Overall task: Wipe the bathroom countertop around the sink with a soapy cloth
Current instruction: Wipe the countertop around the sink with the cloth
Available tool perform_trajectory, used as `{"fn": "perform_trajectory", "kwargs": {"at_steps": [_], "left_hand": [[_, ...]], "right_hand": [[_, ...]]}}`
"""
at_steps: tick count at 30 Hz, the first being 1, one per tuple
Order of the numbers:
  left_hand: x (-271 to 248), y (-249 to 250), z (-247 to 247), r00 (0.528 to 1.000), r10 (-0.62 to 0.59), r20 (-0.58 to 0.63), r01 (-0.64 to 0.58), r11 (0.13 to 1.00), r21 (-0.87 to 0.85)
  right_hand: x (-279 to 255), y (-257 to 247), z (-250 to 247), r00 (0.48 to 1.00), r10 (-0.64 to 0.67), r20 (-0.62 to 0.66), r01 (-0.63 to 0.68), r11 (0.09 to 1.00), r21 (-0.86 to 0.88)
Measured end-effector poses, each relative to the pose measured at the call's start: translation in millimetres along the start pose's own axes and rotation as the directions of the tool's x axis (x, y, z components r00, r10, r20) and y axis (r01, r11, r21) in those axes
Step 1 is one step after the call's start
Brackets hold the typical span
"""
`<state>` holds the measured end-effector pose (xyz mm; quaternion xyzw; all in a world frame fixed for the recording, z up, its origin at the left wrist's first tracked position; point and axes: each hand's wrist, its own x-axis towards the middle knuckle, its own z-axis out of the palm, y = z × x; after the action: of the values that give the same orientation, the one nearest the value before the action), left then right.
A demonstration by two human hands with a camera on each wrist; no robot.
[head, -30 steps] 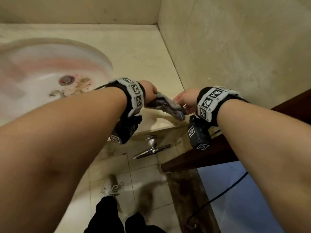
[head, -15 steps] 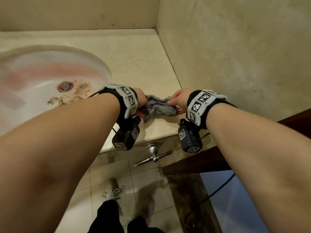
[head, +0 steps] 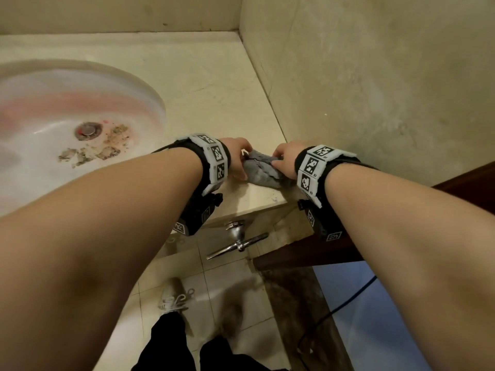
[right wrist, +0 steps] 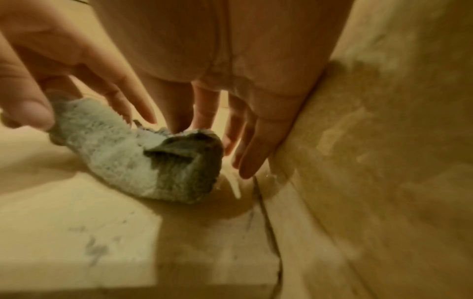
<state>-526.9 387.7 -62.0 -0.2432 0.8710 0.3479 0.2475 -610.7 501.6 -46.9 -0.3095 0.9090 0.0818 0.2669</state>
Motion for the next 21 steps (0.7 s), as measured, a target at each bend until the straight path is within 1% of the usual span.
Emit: {"fn": "perform_trajectory", "kwargs": {"at_steps": [1, 2, 4, 5, 7, 9, 11, 13, 16, 18, 21], "left_hand": [[2, 1, 2, 0.999, 0.030, -0.040, -0.023, 0.987, 0.160], [5, 2, 3, 0.995, 0.062, -0.082, -0.036, 0.958, 0.284], [7, 4, 4, 0.984, 0.131, -0.122, -0.064, 0.894, 0.443], [9, 5, 4, 0.980, 0.167, -0.111, -0.092, 0.868, 0.488], [12, 7, 7, 0.980, 0.193, -0.054, -0.134, 0.833, 0.537], [15, 10, 8, 0.985, 0.172, -0.027, -0.127, 0.818, 0.562], [16, 13, 9, 0.988, 0.153, -0.018, -0.113, 0.800, 0.590], [19, 13, 12, 0.990, 0.141, -0.016, -0.101, 0.783, 0.614], [18, 15, 19, 0.992, 0.122, -0.036, -0.071, 0.769, 0.636], [14, 16, 23, 0.993, 0.108, -0.046, -0.055, 0.771, 0.635], [7, 19, 27, 0.999, 0.045, -0.031, -0.016, 0.776, 0.631]], "right_hand": [[0, 1, 4, 1.000, -0.009, -0.028, 0.008, 1.000, -0.026], [0, 3, 7, 0.998, -0.038, -0.055, 0.035, 0.998, -0.048], [-2, 5, 8, 0.990, -0.121, -0.068, 0.114, 0.988, -0.105], [-4, 5, 8, 0.987, -0.155, -0.051, 0.147, 0.979, -0.141], [-5, 3, 8, 0.988, -0.157, 0.002, 0.156, 0.976, -0.151], [-4, 1, 6, 0.990, -0.122, 0.064, 0.131, 0.979, -0.156], [-2, 0, 6, 0.990, -0.098, 0.099, 0.113, 0.981, -0.157], [-1, 0, 9, 0.992, -0.086, 0.092, 0.098, 0.986, -0.138], [-3, 1, 15, 0.995, -0.084, 0.046, 0.090, 0.986, -0.142], [-7, 1, 16, 0.995, -0.076, 0.059, 0.084, 0.985, -0.151], [-13, 0, 19, 0.994, -0.074, 0.076, 0.085, 0.986, -0.142]]}}
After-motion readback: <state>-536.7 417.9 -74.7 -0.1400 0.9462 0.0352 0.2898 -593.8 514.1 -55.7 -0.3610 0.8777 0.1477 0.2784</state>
